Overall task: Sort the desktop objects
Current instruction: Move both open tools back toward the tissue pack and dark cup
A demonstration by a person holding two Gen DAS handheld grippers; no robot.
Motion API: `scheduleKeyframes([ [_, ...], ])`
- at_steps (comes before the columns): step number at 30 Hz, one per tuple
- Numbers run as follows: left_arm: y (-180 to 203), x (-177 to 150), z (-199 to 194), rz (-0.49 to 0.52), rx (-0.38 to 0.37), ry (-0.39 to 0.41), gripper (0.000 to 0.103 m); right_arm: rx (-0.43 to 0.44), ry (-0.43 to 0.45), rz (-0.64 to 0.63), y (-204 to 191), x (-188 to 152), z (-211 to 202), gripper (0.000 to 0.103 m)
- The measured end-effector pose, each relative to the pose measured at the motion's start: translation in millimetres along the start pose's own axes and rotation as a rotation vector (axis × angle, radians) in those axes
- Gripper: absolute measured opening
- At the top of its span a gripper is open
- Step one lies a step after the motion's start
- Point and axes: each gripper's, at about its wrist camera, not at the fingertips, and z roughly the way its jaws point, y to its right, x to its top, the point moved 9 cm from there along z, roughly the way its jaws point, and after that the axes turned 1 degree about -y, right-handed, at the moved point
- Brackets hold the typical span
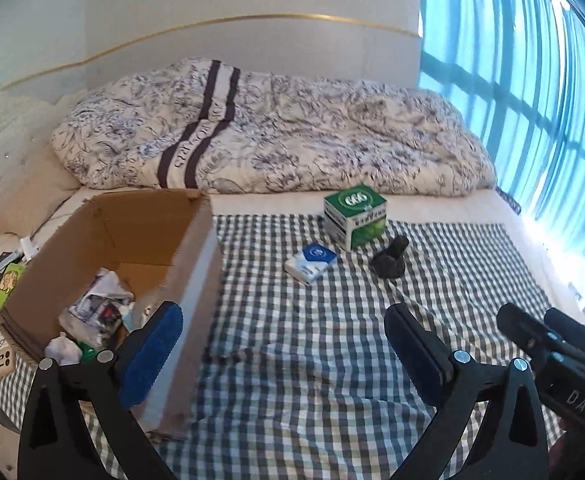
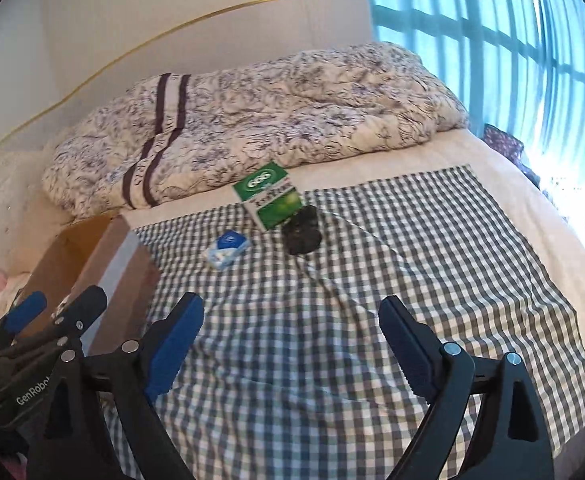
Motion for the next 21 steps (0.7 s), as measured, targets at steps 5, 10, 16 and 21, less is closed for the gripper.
scheduleKeyframes([
  [5,6.6,-3.5,27.6,0.012,0.01,-0.039,0.103,-0.002,-0.015,0.001,11.2,1.1,18.6,0.09],
  [10,14.0,-4.0,59.5,0.02,0.013,-0.08,0.103,-0.015,-0.042,-0.007,19.1,3.1,43.3,0.09],
  [16,17.9,-1.6,97.8,0.019,0.003,-0.109,0.103,-0.045,-0.056,-0.016,25.2,4.5,77.9,0.089],
  [21,16.8,0.1,132.3,0.007,0.011,-0.133,0.103,-0.053,-0.062,-0.04,25.2,11.4,106.5,0.089],
])
